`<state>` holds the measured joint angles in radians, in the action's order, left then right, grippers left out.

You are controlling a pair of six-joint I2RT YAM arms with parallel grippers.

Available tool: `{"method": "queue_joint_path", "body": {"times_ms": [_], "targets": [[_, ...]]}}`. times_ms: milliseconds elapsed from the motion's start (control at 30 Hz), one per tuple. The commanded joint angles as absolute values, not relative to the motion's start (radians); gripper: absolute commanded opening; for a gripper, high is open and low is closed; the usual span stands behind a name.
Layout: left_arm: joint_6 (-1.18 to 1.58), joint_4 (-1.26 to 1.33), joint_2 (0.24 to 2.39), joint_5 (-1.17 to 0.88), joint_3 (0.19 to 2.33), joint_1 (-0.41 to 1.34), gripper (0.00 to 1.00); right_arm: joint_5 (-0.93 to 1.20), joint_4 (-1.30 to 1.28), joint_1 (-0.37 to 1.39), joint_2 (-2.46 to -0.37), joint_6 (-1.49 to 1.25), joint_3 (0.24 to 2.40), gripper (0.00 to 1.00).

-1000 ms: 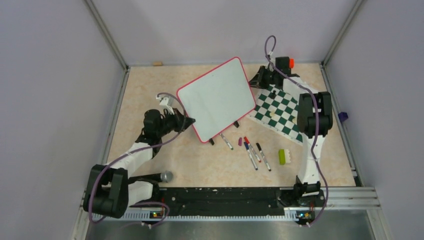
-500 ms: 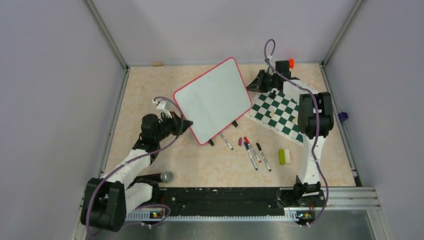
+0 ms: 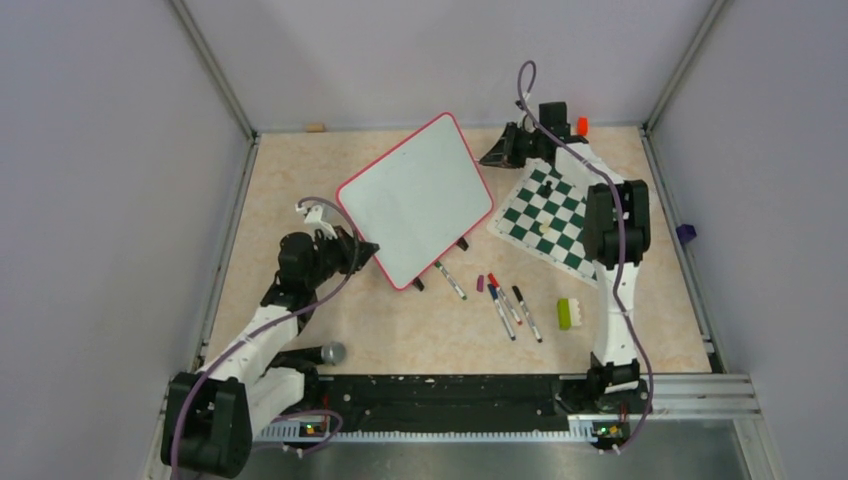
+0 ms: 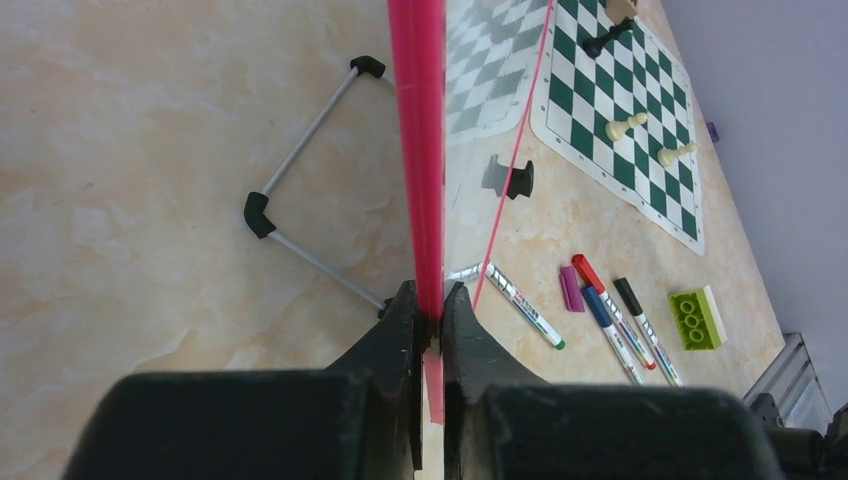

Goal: Write a sentence on the whiteboard
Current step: Move the whiteboard to the center of the board.

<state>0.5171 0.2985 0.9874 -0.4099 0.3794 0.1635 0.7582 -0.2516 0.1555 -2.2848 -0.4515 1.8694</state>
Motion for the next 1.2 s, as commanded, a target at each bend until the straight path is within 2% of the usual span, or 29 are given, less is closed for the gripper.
{"method": "queue_joint_path", "body": {"times_ms": [0, 400, 733, 1000, 1167], "targets": [[0.454, 0.206, 0.997, -0.226, 0.364, 0.134, 0.00, 0.788, -0.333, 0.166, -2.368, -0.422, 1.989, 0.00], [0.407, 0.212, 1.119, -0.235, 0.410, 0.130, 0.00, 0.961, -0.398, 0.199, -2.409, -0.372, 2.056, 0.00], [0.360, 0.223, 1.377, -0.356, 0.541, 0.129, 0.00, 1.008, -0.261, 0.176, -2.238, -0.419, 1.829, 0.00], [0.279, 0.278, 1.540, -0.597, 0.657, 0.132, 0.00, 1.021, -0.106, 0.141, -2.104, -0.483, 1.630, 0.00], [0.259, 0.273, 1.623, -0.632, 0.733, 0.171, 0.00, 1.005, -0.068, 0.107, -2.030, -0.495, 1.533, 0.00]]}}
